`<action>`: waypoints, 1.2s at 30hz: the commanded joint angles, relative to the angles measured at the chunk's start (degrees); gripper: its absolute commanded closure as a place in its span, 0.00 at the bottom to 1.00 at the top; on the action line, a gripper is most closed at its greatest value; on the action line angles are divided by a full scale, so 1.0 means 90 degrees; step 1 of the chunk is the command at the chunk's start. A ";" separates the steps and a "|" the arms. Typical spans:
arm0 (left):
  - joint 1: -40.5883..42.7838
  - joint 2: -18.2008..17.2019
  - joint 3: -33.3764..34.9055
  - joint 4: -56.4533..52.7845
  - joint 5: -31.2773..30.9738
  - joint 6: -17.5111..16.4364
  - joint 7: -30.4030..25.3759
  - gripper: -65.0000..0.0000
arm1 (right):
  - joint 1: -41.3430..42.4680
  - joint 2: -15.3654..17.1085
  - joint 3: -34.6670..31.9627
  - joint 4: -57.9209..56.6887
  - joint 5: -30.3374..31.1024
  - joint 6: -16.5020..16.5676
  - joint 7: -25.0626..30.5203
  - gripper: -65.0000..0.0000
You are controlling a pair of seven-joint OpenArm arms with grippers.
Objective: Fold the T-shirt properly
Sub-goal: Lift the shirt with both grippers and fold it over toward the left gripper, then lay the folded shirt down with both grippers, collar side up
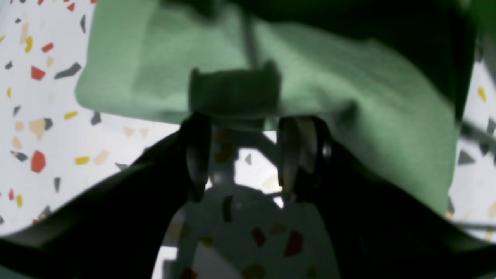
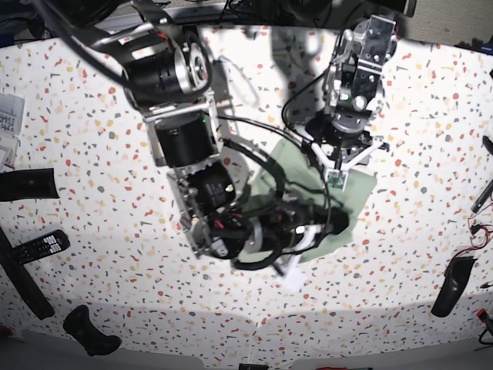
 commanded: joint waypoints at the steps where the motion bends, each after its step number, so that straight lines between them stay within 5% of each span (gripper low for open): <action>1: -0.0032 0.0109 0.0012 0.0049 -0.0005 -0.0039 0.0070 0.58 | 0.0248 -0.0047 -0.0051 0.0104 0.0175 0.0051 0.0121 1.00; 10: -0.0012 0.0816 0.0012 0.0046 0.0075 -0.0347 0.0236 0.58 | 0.0364 -0.0047 -0.0046 0.0104 0.0223 0.0053 0.0600 1.00; 27: -0.0046 0.0814 0.0012 0.0049 0.0763 -0.0342 0.0168 0.58 | 0.0461 -0.0047 -0.0049 0.0104 0.0146 0.0066 0.0083 1.00; 31: -0.0046 0.0814 0.0012 0.0049 0.0763 -0.0345 0.0165 0.58 | 0.0580 -0.0047 -0.0049 0.0104 0.0146 0.0066 0.0080 0.69; 36: -0.0046 0.0814 0.0012 0.0049 0.0763 -0.0342 0.0165 0.58 | 0.0879 -0.0047 -0.0049 0.0104 0.0153 0.0063 0.0078 0.65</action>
